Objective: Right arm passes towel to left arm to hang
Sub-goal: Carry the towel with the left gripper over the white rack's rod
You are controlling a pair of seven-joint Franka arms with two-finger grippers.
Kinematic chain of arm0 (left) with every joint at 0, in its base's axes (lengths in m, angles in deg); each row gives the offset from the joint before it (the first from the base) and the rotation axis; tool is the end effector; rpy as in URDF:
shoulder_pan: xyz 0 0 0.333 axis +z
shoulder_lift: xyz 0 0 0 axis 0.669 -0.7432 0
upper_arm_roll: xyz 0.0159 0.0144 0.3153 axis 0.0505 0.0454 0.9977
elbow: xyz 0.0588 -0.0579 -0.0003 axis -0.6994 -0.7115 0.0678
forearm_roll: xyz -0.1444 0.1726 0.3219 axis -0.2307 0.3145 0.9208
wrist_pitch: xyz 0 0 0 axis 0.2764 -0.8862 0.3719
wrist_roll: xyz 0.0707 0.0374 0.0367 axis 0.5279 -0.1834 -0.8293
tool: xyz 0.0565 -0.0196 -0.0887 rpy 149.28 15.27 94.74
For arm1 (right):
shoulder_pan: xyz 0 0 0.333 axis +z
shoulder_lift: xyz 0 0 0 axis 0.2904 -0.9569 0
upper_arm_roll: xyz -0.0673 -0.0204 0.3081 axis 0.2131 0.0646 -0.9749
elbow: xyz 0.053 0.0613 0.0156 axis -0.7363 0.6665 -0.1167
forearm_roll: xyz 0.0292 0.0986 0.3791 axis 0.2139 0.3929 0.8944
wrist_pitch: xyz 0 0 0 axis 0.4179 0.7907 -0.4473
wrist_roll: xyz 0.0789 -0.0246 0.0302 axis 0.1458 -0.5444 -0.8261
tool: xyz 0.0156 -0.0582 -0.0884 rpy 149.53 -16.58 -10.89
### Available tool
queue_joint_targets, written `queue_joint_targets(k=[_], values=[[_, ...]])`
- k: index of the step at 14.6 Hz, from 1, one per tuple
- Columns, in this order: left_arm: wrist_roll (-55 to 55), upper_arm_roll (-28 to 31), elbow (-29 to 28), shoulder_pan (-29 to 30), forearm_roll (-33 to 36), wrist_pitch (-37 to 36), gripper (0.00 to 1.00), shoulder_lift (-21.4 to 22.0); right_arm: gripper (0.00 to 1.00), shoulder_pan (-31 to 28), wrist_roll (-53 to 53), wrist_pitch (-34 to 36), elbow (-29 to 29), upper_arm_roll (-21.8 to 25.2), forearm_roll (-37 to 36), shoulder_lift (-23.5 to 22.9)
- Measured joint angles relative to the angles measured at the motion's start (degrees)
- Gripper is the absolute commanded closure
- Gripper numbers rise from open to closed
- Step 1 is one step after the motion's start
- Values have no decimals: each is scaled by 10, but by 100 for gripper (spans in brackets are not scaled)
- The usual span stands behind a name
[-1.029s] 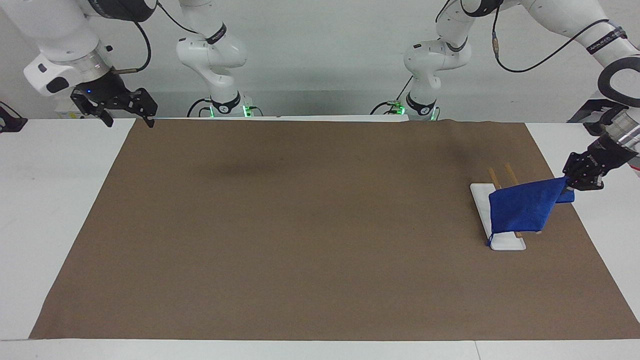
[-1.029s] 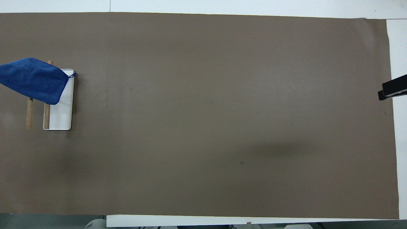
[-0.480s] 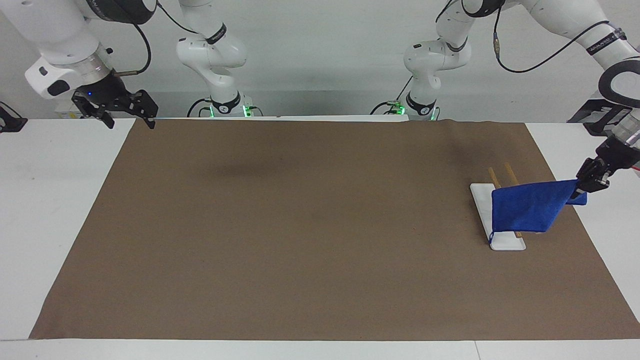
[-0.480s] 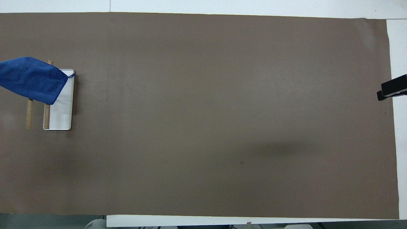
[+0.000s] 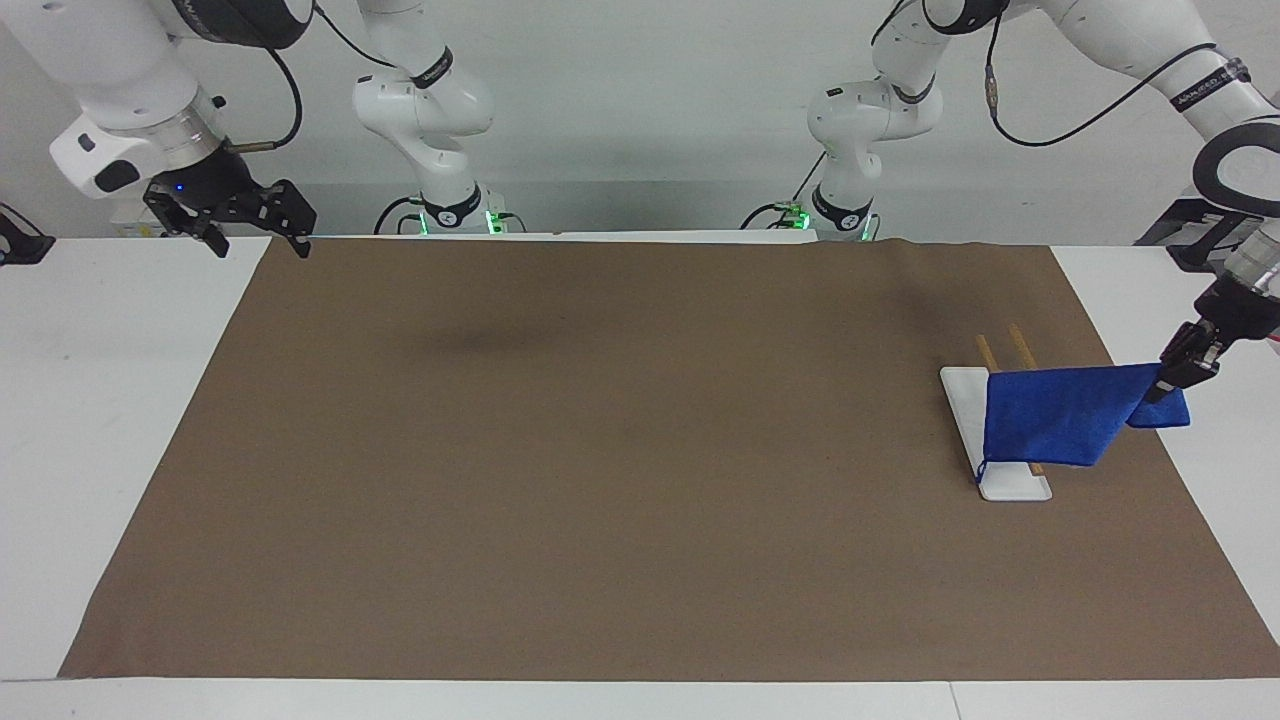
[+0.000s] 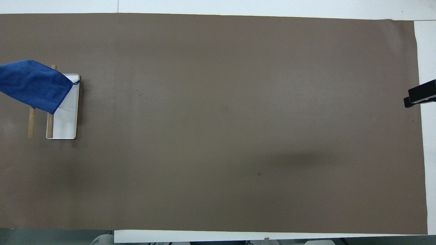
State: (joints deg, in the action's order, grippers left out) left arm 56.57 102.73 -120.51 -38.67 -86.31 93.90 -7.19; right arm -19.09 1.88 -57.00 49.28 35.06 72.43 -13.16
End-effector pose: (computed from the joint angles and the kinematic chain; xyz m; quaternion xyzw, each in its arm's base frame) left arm 0.6050 0.1751 0.4910 0.9016 0.3966 0.0442 0.1671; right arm 0.5345 -0.0566 0.6392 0.9982 -0.0062 -0.0580 0.0105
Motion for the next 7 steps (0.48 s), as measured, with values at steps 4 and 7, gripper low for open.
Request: queue_joint_targets(k=[4,7], values=[[-36,0,-35,-1,3,-7,98,6,0,0,0,0,0,0,0,0],[-32,2,-50,0,33,-31,98,17,0,0,0,0,0,0,0,0]])
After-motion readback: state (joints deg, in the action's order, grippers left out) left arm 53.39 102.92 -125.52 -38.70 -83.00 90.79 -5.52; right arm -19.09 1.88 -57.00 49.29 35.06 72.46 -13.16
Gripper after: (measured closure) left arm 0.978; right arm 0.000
